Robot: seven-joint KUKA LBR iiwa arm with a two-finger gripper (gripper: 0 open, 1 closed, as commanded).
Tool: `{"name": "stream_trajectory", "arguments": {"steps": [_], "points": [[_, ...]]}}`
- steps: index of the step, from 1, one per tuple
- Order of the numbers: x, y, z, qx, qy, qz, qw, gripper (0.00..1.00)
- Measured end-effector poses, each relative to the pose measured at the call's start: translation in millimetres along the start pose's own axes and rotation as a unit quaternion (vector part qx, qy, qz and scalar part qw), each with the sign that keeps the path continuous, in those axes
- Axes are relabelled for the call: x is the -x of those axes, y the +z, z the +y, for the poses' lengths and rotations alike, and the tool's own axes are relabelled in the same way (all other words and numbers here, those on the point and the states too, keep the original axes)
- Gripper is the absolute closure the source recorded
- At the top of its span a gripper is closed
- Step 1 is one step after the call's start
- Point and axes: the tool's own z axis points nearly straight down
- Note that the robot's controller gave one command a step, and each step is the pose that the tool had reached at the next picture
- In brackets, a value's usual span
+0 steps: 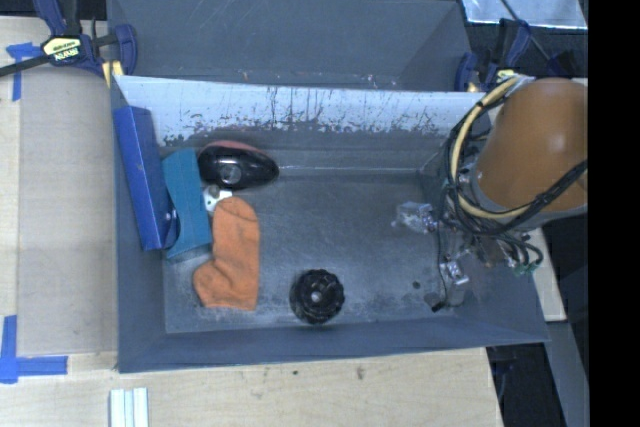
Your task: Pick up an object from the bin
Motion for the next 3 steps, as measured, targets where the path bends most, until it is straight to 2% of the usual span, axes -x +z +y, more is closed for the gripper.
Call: {"name": "stream_trajectory", "arguments": {"steps": [1,2,3], "points": [[20.0,-20.3,53.0,-0.003,-0.008,-0.0063,0.9999,0.00],[30.4,-20.5,89.3,-0.003,-0.028,-0.0069,0.9996,0.00],[23.0,-10.1,70.6,-0.003,-0.045,-0.0059,0.9990,0.00]]}}
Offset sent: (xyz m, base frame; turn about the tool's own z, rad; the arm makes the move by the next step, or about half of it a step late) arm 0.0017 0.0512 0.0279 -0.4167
